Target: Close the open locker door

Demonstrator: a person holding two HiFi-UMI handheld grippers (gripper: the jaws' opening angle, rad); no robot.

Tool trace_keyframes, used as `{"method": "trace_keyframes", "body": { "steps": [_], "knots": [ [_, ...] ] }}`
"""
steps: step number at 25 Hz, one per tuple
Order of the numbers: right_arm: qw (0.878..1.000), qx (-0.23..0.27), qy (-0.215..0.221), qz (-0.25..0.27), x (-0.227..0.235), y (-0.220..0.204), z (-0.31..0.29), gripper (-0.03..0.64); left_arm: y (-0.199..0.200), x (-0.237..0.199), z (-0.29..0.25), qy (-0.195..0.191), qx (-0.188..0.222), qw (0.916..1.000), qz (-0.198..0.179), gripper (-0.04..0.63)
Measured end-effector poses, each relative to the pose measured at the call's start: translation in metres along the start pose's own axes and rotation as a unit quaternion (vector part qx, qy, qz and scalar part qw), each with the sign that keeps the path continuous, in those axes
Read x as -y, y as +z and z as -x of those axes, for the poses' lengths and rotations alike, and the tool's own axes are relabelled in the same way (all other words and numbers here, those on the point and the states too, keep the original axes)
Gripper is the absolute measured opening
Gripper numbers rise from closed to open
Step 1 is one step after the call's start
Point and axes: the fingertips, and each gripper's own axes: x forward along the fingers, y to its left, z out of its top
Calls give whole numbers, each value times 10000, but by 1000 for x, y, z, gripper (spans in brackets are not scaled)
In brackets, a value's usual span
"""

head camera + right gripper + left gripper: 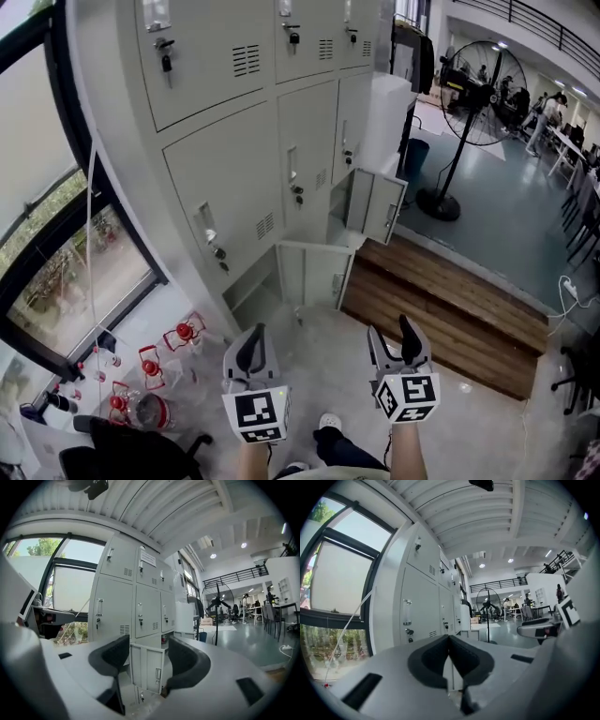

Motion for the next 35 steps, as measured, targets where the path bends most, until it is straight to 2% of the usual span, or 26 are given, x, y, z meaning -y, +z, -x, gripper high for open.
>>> {"method": "trace_keyframes", "body": {
  "steps": [9,18,23,35],
  "knots": [
    [9979,-303,570,39,49,-20,-77,252,-6,25,-80,343,-197,9992,105,3],
    [9943,-520,924,102,62,-40,-123,252,-16,33,-122,454,-400,9982,51,3],
    [9933,-590,990,115,66,-45,-149,252,-19,31,-152,401,-472,9980,74,3],
    [9918,-851,927,203,77,-66,-232,252,-24,19,-246,-53,-557,9984,-15,3]
  ]
}}
